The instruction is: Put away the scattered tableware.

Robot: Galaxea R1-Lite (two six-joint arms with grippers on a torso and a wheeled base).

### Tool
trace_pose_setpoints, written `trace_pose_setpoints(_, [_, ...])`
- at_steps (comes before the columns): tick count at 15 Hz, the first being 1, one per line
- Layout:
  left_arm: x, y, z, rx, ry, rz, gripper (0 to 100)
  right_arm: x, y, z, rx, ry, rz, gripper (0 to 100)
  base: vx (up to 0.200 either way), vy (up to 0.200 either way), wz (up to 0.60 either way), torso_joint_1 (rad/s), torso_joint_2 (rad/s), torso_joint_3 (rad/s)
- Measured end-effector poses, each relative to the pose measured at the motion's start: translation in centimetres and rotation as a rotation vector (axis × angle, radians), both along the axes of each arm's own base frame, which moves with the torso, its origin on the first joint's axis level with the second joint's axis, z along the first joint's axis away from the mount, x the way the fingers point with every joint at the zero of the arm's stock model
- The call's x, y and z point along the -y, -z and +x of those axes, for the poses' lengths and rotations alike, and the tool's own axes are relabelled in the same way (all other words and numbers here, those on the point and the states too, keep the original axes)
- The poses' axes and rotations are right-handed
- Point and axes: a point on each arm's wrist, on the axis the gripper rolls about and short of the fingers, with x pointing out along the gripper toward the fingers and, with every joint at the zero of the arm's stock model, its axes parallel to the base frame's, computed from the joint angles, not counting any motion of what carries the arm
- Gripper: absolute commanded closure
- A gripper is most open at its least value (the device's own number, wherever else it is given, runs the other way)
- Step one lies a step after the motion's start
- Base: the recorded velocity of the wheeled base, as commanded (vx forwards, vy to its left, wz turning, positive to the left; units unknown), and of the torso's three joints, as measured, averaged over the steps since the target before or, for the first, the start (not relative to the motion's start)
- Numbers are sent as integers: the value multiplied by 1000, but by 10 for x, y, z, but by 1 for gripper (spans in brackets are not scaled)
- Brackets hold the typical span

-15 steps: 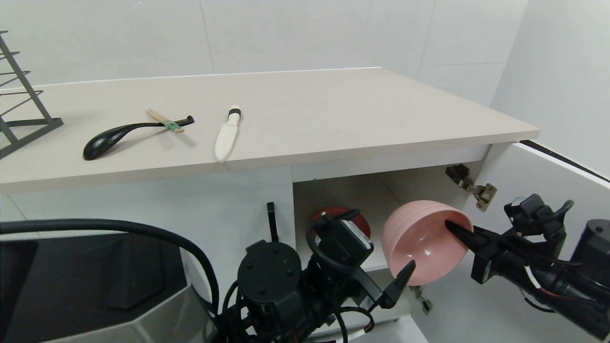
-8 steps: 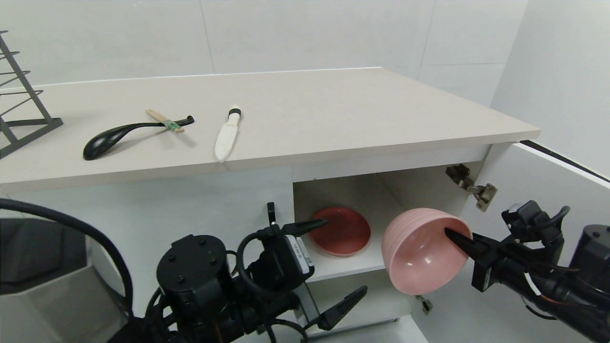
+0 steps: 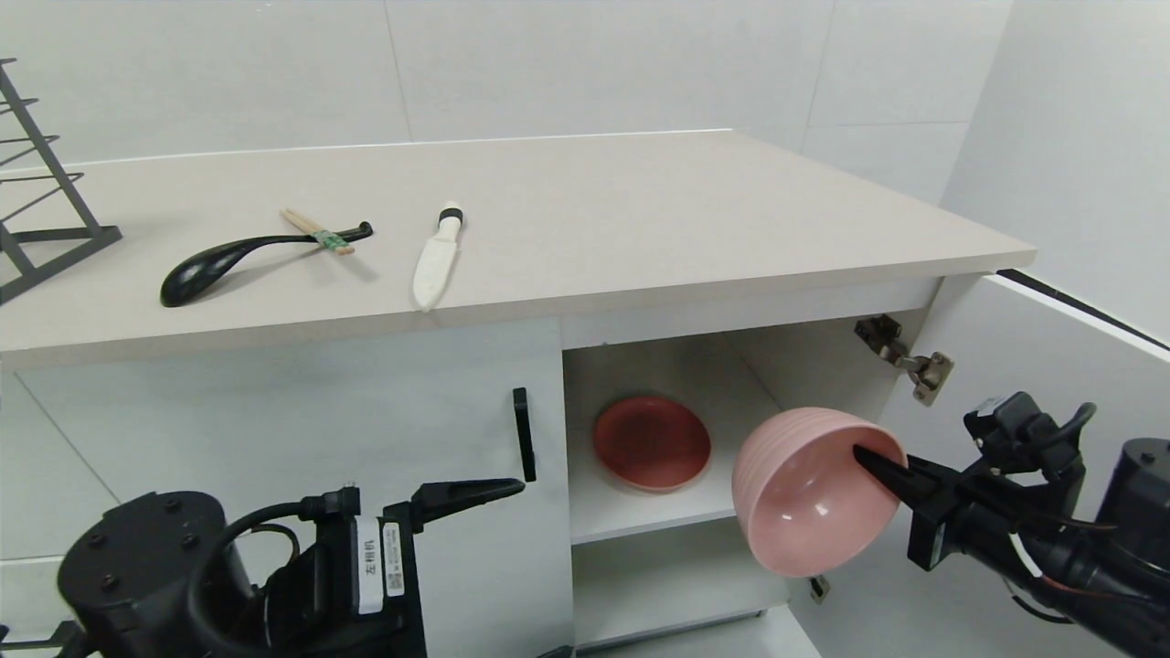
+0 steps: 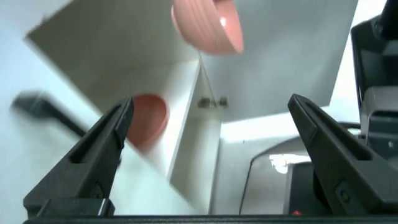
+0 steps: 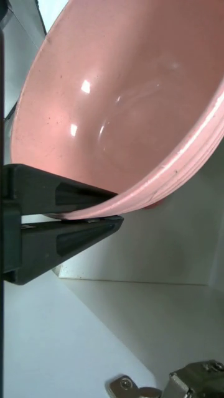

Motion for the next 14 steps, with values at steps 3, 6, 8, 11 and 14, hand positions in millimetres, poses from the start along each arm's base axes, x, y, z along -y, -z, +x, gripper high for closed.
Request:
trace_pose_setpoints(3, [-9,0,-3,4,-78,10,0,-2,0,3,3,-6,1,100,0,0,0,0,0,0])
trace_pose_setpoints(6, [-14,-8,-4,35,-130,-12,0,-4,7,10,-22,-5,-4,100,0,0,0,0,0,0])
trace_pose_setpoints(8, [-22,-16,-6,65,-158,-41,0,-6,10,17,-27,-6,-5,100,0,0,0,0,0,0])
trace_pose_setpoints(11, [-41,-27,-12,65,-228,-53,0,-10,18,31,-38,-7,-7,100,0,0,0,0,0,0])
trace_pose_setpoints(14, [-62,-35,-31,22,-292,-52,0,-17,30,35,-80,-29,-18,100,0,0,0,0,0,0])
